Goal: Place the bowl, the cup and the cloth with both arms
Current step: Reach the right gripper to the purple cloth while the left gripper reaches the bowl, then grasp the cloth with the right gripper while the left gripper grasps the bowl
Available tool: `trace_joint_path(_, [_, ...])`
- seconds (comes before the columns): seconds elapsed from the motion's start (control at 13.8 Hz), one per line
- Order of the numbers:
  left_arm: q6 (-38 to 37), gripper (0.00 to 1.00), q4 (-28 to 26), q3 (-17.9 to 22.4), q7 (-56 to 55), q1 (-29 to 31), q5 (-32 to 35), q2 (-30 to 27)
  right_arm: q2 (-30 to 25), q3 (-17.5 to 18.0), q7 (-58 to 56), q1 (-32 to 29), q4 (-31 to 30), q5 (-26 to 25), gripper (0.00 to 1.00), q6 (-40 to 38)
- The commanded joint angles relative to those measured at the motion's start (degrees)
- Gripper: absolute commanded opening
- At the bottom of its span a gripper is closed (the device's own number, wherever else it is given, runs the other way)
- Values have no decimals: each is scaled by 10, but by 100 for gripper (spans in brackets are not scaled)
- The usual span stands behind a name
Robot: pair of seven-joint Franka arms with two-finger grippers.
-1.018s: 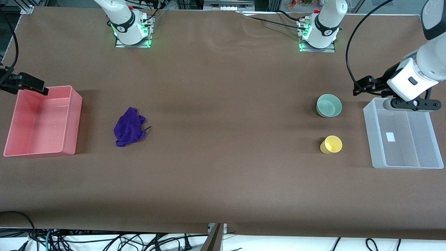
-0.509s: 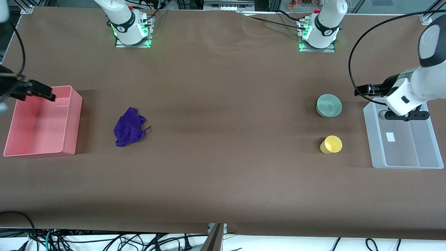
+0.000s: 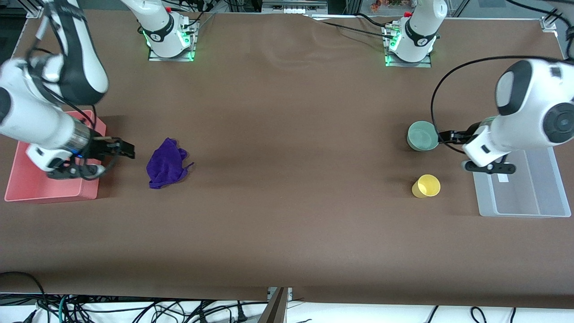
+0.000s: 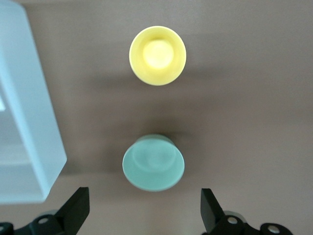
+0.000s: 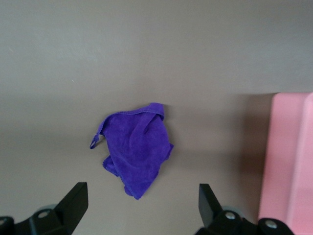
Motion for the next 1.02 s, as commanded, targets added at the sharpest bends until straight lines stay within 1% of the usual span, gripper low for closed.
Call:
trace_joint_path(0.0, [101,100,-98,-1,50,3,43,-17,31,0,2,8,-16,9,100,51])
trace_joint_path(0.15, [214,100,-179,0,76,5,45,-17,40,-1,2,9,-77,9,100,138])
trace_joint_path(0.29, [307,100,-245,-1,159,24,58,-16,46,-1,1,9,-134,7,100,216])
trace_joint_path(0.36, [325,100,-261,-1,207,31,58,-17,53,-1,1,9,-146,6,100,231])
trace_joint_path(0.51, [330,100,-277,-1,295,46,58,-16,66,-1,1,9,-154,6,100,236])
trace_joint_path(0.65, [354,100,-301,-1,329,50,58,-13,73,-1,1,9,-158,6,100,238])
trace_joint_path(0.8, [415,100,-339,-1,346,43,63,-9,84,-1,1,9,-158,6,98,244])
trace_joint_path(0.87, [451,100,-350,-3,349,43,81,5,89,-1,-1,9,-158,6,80,250])
trace_joint_path(0.95, [475,98,-354,-3,349,45,102,15,96,-1,-2,9,-158,6,59,251])
